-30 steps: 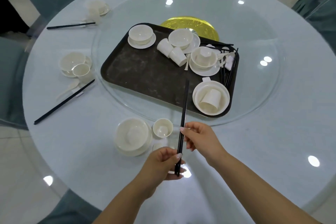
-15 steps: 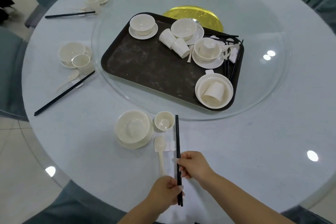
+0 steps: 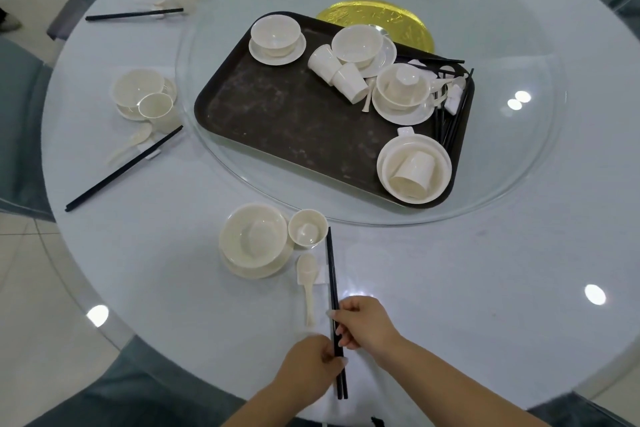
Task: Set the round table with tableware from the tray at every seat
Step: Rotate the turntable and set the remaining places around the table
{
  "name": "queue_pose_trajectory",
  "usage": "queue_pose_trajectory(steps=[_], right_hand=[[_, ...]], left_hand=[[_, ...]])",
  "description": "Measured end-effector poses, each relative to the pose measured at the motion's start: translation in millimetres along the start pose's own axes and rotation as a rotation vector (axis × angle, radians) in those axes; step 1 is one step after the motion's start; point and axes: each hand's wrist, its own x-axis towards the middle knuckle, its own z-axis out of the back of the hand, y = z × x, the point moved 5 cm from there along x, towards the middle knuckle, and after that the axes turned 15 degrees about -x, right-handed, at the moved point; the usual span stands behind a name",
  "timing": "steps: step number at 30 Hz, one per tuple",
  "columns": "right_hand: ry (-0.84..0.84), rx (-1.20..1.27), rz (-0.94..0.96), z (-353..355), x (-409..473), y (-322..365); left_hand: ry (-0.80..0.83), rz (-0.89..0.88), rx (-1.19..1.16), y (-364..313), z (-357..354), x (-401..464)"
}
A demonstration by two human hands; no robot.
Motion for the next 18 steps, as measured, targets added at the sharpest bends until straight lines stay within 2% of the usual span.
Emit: queue_pose_trajectory(steps=[5, 18], right_hand=[[-0.021, 0.018, -0.009, 0.4, 4.2, 4.2], [-0.044, -0.038, 0.023, -1.3, 9.9, -1.5]], left_hand=[[-0.114, -0.075, 0.188, -7.4, 7.9, 0.4], [-0.133, -0.084, 0.232, -7.8, 10.4, 1.4]])
